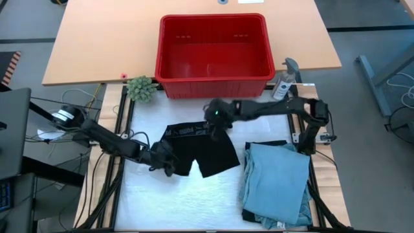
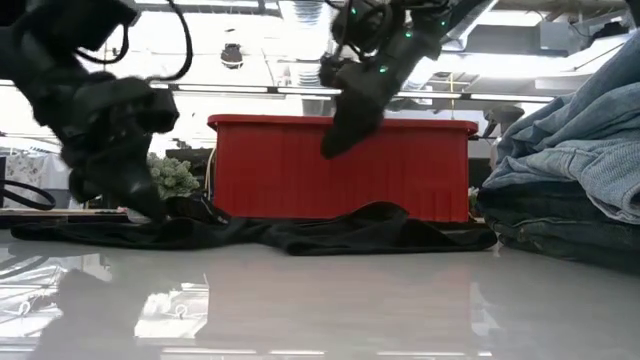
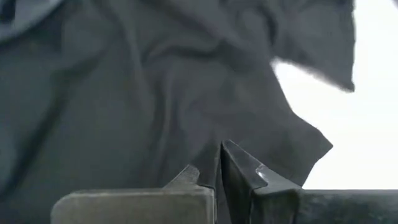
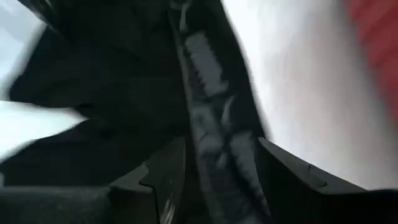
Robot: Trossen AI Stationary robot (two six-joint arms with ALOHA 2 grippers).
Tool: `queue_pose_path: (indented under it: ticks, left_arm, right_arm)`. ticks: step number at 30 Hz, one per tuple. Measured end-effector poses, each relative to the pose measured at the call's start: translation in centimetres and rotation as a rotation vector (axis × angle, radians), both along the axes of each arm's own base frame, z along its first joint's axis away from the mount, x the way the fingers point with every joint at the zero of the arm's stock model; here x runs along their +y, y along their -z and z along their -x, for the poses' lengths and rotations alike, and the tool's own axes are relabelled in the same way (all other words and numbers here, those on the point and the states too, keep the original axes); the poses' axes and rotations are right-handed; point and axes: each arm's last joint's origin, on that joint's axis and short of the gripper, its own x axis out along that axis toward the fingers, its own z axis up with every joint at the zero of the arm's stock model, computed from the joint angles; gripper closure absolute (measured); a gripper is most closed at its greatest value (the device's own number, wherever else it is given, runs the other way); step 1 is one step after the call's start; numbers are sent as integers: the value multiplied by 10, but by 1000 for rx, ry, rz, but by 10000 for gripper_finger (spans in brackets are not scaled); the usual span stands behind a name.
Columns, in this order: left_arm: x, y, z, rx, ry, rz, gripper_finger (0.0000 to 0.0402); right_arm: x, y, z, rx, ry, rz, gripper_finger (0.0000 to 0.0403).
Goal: Fold Laundry from Bin
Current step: Fold the black boxer
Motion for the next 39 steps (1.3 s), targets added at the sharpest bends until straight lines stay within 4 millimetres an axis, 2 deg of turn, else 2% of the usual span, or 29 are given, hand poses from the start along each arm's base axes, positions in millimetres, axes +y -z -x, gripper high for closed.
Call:
queue_pose_path:
  ticks: [3,5,10,15,19,25,29,33,36,39]
  left_arm:
    - [-6,9,-1,28,-19,23,401]
    - [-10,15,0,45,-28,36,401]
    - [-24,22,-7,-8,-20,90,401]
    - [-38,33,-8,-3,1,131,401]
    - [-52,36,-4,-12,31,156,401]
    - [-62,33,-3,-42,30,163,401]
    - [-64,31,-5,-47,36,169,401]
    - [-64,31,-6,-41,47,170,401]
    - [-64,30,-6,-40,48,170,402]
    - [-64,30,-6,-40,48,170,402]
  right_arm:
    - [19,4,-13,-25,-65,200,192]
    - [26,4,-27,-111,-74,262,193]
    - [34,13,-56,-179,-53,221,194]
    - [40,30,-89,-173,-121,155,194]
    - [55,42,-112,-129,-226,99,194]
    - [77,44,-140,-152,-343,144,195]
    - [87,57,-152,-143,-374,157,196]
    - [88,70,-158,-124,-365,167,196]
    - [82,75,-159,-92,-274,256,196]
    - [69,74,-160,-81,-180,362,196]
